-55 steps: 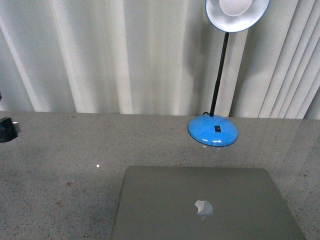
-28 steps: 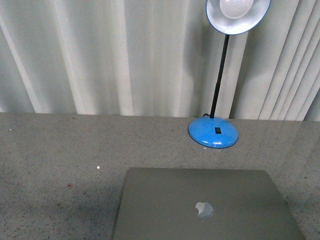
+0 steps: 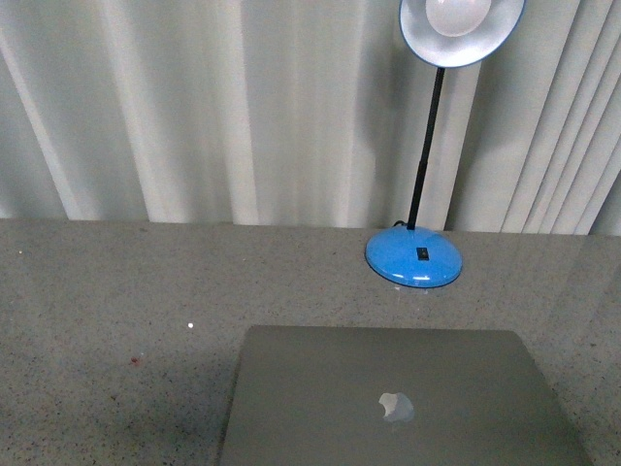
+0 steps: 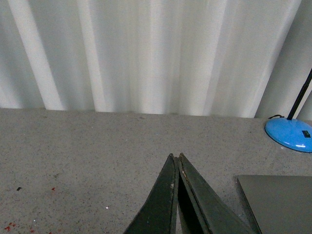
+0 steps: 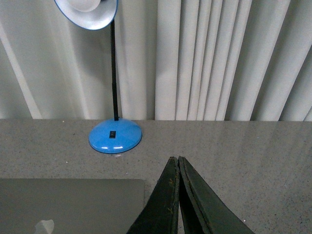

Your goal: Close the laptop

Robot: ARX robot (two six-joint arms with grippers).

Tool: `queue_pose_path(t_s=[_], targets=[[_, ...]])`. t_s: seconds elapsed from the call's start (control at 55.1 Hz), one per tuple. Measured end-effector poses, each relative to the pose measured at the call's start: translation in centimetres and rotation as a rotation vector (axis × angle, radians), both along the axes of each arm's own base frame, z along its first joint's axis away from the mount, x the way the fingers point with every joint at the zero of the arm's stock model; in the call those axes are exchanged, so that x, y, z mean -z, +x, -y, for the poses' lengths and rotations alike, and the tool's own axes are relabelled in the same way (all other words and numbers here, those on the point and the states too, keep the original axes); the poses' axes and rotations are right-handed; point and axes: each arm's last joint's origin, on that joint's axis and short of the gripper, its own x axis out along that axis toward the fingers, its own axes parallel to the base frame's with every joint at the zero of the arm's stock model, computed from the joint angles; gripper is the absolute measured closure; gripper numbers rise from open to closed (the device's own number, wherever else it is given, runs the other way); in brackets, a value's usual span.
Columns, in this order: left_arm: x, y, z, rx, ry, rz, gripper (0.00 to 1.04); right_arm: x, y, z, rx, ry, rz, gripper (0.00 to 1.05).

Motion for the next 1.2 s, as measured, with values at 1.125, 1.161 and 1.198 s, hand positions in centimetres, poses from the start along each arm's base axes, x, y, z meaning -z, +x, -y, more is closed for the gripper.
queue_pose_path(t_s=[1.125,1.161,1.198], targets=[[0.0,-4.0,0.0,0.000,0.000,0.007,1.01,-0.1,-3.8,0.0,-0.002,0.000,0.015,1.02],[0.0,-4.0,0.0,0.001,0.000,0.006,1.01,-0.1,-3.8,0.0,-0.002,0.000,0.011,1.02],[0.0,-4.0,0.0,0.001,0.000,0.007,1.01,-0.1,-3.8,0.0,-0.002,0.000,0.010,1.02]])
